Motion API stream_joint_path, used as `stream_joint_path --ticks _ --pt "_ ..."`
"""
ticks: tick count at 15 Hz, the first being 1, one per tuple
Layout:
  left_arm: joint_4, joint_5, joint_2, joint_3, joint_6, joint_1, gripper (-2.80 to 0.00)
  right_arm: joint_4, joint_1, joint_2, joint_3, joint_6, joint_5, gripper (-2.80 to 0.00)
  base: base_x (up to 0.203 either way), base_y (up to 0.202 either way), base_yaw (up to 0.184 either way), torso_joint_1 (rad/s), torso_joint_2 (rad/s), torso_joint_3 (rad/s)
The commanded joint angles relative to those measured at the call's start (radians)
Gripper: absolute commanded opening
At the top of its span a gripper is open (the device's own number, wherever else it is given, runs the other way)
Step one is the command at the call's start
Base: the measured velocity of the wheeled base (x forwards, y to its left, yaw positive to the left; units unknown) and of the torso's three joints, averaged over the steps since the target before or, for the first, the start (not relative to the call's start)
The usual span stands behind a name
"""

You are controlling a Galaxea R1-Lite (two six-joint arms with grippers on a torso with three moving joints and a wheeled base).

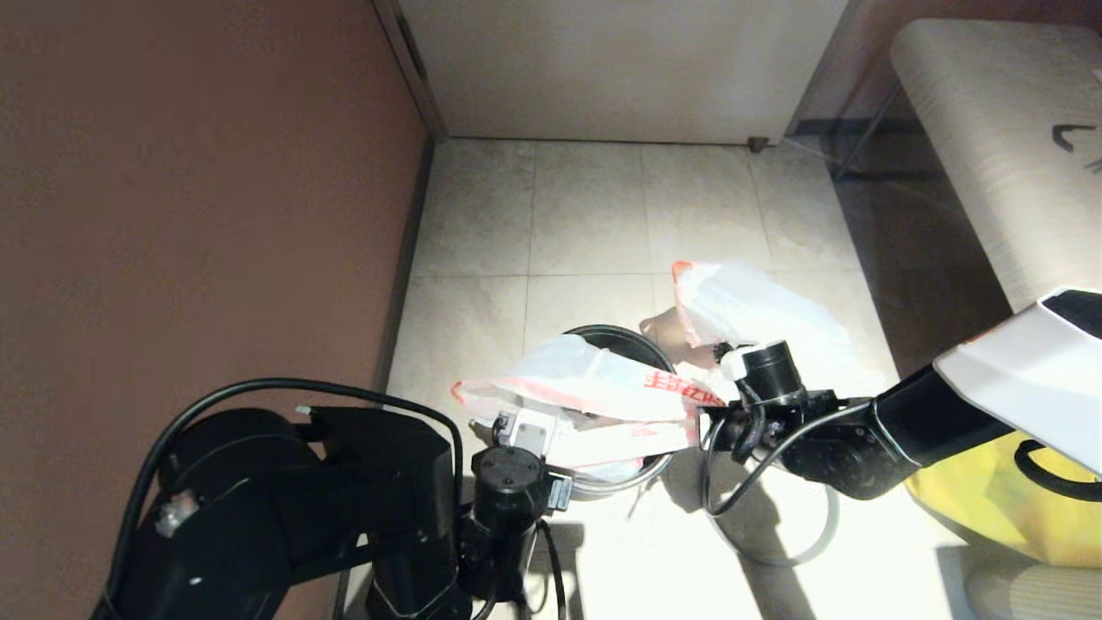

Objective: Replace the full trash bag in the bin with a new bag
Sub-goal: Put the new garbage bag on the trash can

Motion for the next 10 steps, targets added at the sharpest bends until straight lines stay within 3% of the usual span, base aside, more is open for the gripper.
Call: stream_joint_path --ticks 1,5,10 --pt "-0.036 0.001 -0.011 0.119 -0.042 -0.012 -2.80 -0.026 0.012 -0.001 0.051 0.004 -0.003 -2.80 0.000 0.000 0.000 0.000 0.00 0.000" --pt "-0.043 -0.069 0.082 0.185 -0.152 -0.007 -2.80 -0.029 0.027 0.047 0.059 0.003 -0.004 -2.80 0.000 0.000 0.000 0.000 0.00 0.000" --pt "-0.043 -0.092 0.164 0.114 -0.155 0.038 -2.80 -0.036 0.029 0.154 0.047 0.001 -0.006 -2.80 0.000 0.000 0.000 0.000 0.00 0.000"
